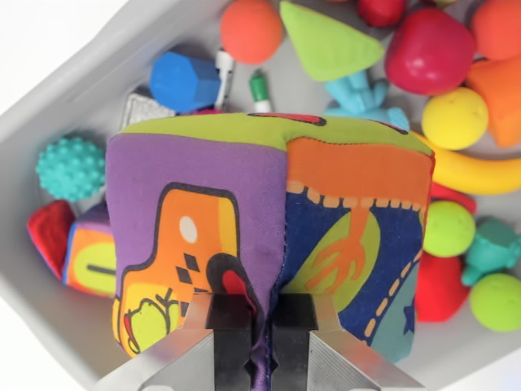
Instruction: Pick an object from the bin
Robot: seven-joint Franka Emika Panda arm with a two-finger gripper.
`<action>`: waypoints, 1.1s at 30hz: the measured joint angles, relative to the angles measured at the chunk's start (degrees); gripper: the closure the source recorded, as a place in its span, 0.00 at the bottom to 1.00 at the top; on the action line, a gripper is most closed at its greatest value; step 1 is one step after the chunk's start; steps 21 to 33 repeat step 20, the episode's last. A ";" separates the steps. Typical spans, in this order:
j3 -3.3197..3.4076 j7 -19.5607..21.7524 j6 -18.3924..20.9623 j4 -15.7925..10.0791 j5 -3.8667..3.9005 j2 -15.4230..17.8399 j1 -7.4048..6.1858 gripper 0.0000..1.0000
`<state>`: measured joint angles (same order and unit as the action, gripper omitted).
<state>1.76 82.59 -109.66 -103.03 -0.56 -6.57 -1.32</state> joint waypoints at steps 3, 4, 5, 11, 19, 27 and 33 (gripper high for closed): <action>0.00 0.01 0.54 0.46 0.00 0.07 0.00 1.00; 0.00 0.01 0.70 0.60 0.00 0.09 0.00 1.00; 0.00 0.01 0.82 0.71 0.00 0.09 0.00 1.00; 0.00 0.01 0.97 0.86 0.00 0.08 0.00 1.00; 0.00 0.01 0.97 0.86 0.00 0.06 0.00 1.00; 0.00 0.01 0.97 0.86 0.00 0.06 0.00 1.00; 0.00 0.01 0.97 0.86 0.00 0.06 0.00 1.00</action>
